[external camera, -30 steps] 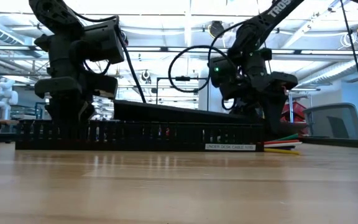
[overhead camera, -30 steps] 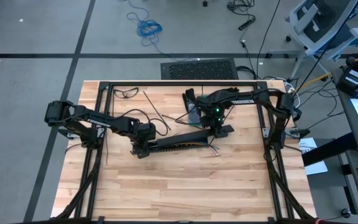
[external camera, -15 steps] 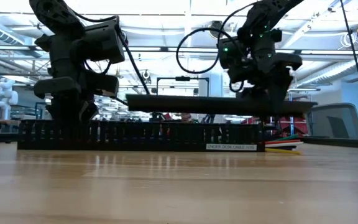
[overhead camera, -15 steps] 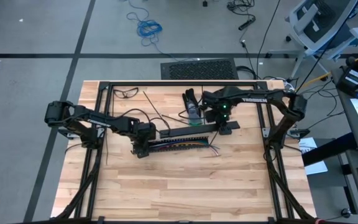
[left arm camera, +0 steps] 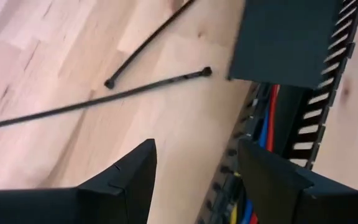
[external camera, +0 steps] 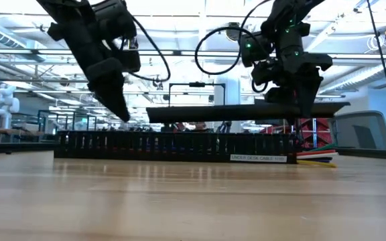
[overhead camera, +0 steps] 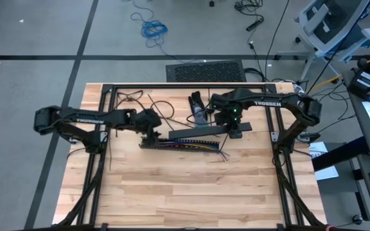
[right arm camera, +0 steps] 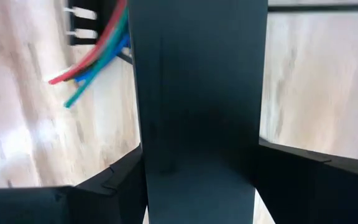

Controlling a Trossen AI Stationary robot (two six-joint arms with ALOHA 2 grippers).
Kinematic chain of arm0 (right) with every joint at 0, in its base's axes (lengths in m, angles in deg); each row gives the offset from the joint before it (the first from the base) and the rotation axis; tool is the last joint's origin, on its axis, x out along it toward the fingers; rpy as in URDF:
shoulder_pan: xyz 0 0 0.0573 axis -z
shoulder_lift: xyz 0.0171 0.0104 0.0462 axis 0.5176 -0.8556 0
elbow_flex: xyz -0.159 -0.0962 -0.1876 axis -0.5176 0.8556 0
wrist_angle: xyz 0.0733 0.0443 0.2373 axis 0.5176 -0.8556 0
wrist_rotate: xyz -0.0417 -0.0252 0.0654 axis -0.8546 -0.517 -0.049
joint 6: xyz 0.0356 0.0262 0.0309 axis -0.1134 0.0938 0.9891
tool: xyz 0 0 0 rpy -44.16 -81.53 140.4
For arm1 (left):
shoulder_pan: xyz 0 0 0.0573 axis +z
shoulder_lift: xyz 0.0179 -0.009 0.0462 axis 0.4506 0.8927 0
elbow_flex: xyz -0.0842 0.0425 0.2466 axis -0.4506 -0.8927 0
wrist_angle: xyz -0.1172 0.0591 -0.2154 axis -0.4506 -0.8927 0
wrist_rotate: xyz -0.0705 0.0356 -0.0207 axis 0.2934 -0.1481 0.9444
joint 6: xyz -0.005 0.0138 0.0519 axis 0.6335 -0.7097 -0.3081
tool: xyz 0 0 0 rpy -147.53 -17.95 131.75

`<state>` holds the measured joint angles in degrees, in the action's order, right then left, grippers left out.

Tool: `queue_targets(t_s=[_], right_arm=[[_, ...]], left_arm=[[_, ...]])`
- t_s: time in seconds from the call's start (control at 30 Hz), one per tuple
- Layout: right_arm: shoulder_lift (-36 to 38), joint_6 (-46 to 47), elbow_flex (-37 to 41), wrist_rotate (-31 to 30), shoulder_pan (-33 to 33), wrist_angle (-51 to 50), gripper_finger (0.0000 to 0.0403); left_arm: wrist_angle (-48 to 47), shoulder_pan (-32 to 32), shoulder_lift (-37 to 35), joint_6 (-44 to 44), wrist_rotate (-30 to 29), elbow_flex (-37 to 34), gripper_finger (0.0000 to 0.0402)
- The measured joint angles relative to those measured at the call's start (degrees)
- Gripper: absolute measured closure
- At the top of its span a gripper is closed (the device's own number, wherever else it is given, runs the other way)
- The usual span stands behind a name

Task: Ziptie cables
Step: Close the black cable duct

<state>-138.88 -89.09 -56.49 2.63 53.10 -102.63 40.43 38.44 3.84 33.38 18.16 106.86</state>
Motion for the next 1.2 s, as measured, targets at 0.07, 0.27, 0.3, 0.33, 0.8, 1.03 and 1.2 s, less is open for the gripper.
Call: queue_targets(t_s=[0.07, 0.27, 0.3, 0.33, 0.8, 1.03, 1.2], right_arm=[[0.1, 1.6, 0.0, -1.1, -0.6, -0.2, 0.0168], [0.5, 5.6, 0.0, -2.7, -5.1, -0.3, 0.0168], [0.5, 6.5, 0.0, -3.9, -6.1, -0.3, 0.0168], [0.8, 7.7, 0.0, -5.0, -7.0, -0.3, 0.0168], [9.5, 37.1, 4.8, -19.1, -23.1, 2.5, 0.0167], [10.2, 39.6, 10.0, -22.4, -32.1, 2.8, 0.0167], [10.2, 40.0, 13.6, -22.6, -32.6, 5.9, 0.0167]], left_arm=[[-0.8, 0.5, -0.5, -1.1, 0.0, 0.1, 0.0185], [-1.1, 0.6, -1.3, -5.6, 0.1, 2.1, 0.0185], [-0.9, 0.8, -1.3, -6.3, 0.0, 2.5, 0.0185], [-0.6, 1.0, -1.3, -7.0, -0.2, 2.8, 0.0185], [-0.9, 5.7, -1.7, -8.6, -1.3, 3.4, 0.0185], [-0.4, 5.7, -1.7, -8.6, 1.3, 3.4, 0.0185], [3.6, 5.7, -1.7, -6.7, 4.2, 3.6, 0.0185]])
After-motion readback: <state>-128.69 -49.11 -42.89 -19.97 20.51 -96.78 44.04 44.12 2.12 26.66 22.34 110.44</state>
